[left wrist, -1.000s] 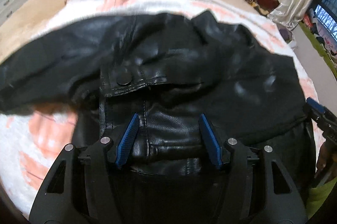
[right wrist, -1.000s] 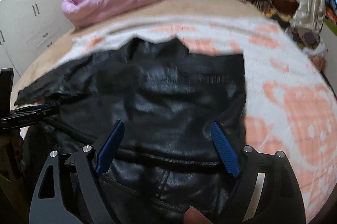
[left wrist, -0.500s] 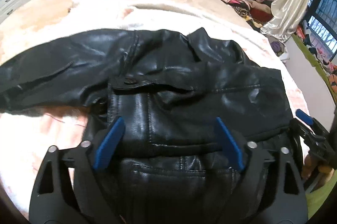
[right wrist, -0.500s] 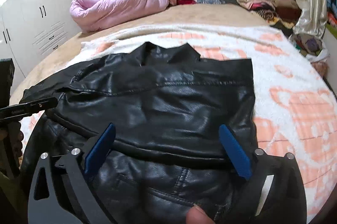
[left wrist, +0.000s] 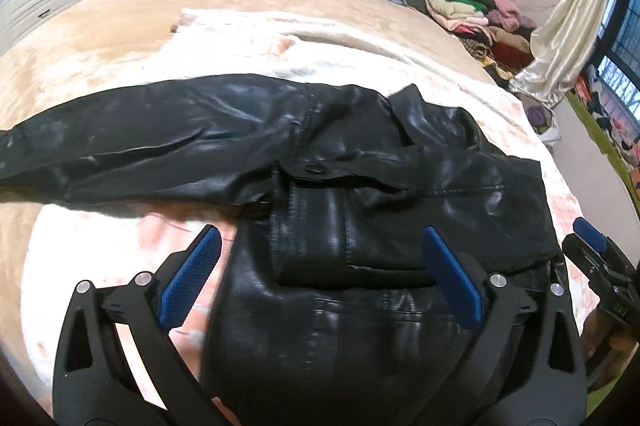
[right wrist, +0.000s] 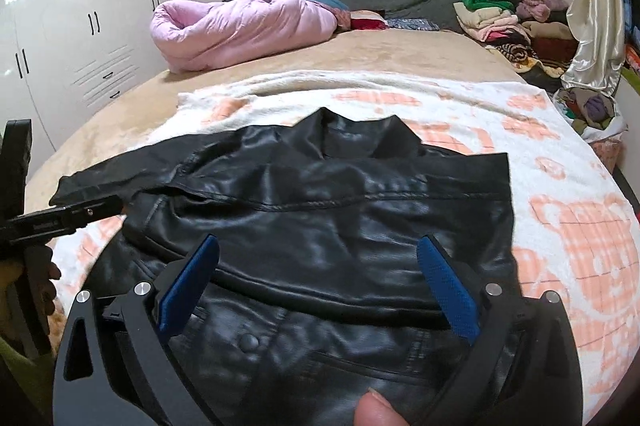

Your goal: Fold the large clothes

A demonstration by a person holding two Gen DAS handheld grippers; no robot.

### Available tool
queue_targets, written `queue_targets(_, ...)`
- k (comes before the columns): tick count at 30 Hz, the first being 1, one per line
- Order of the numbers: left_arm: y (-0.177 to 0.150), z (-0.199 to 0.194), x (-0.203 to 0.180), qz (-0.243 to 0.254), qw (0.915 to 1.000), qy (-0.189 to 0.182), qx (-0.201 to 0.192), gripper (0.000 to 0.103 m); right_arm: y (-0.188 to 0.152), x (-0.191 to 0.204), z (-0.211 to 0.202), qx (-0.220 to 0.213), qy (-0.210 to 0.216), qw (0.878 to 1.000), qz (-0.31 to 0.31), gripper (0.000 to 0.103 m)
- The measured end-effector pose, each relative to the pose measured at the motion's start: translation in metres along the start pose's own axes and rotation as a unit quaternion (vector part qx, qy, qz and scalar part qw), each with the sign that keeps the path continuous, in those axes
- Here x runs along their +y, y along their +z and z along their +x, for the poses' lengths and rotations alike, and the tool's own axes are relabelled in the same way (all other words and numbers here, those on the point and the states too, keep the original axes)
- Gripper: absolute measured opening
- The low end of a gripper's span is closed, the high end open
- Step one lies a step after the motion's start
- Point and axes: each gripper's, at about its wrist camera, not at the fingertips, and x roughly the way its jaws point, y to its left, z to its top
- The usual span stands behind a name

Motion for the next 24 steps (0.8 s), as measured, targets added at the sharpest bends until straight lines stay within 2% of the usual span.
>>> queue_targets(12,0.007,-0.016,0.041,-0.026,0.998,0.049,-0.029,0.093,0.018,0.046,0.002,-0.016,0.016,1.0,-0.015,0.099)
queue_targets(24,0.011,-0.022,0.082,-0.067,0.9941,0.074,-0.042,0.094,0.031,0.093,0.016,-0.015,0.034,0.999,-0.038,0.099)
